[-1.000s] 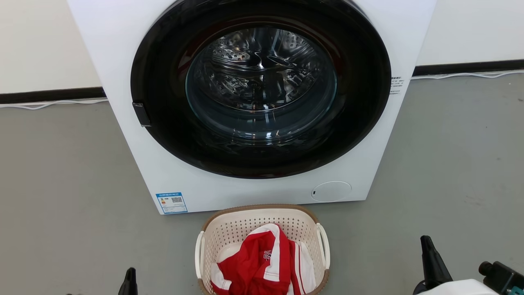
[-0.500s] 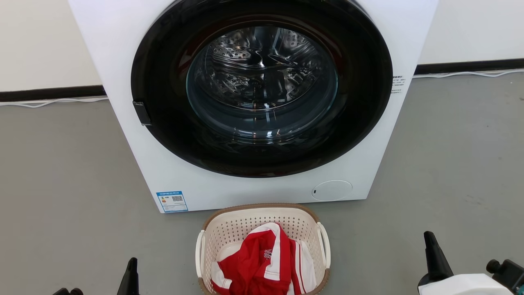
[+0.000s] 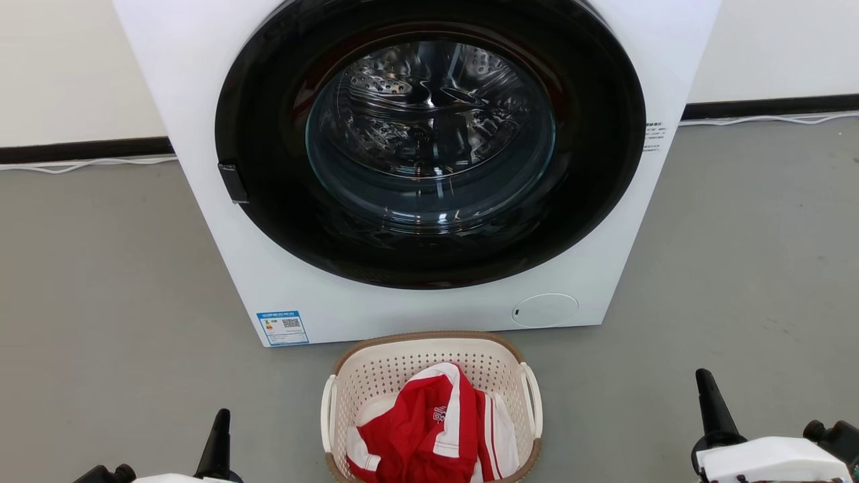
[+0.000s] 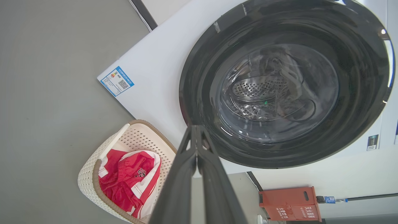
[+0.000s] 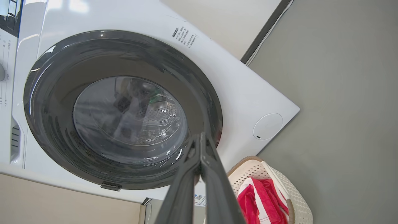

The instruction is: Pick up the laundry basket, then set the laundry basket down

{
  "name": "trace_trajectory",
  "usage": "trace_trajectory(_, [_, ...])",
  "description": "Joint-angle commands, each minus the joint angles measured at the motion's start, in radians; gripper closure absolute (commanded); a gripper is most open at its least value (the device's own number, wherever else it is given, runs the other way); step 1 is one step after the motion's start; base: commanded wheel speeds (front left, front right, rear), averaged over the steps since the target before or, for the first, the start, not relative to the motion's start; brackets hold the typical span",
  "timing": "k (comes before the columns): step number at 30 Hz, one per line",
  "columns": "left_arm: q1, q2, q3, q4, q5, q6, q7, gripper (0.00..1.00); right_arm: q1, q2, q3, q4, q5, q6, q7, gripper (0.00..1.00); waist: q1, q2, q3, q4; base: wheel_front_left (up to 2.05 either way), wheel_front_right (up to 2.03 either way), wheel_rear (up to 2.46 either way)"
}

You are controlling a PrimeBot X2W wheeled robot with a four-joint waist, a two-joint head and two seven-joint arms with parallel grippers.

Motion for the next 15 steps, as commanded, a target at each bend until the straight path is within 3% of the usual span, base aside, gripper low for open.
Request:
trace_trajectory(1, [-0.058,0.010,0.017,-0.032,-0.024,-0.010,0.004,1.00,-0.053,-0.005,0.009,-0.033,0.027,0.005,0.006,1.00,-0.0001,0.0000,0.000,0.000,0.00,0.00,0.00])
trace_trajectory(15, [-0.086,0.012,0.017,-0.041,-0.175,-0.019,0.044,1.00,-0.071,-0.003,0.001,-0.037,0.199,0.005,0.047,1.00,-0.0001,0.0000,0.005,0.002,0.00,0.00,0.00])
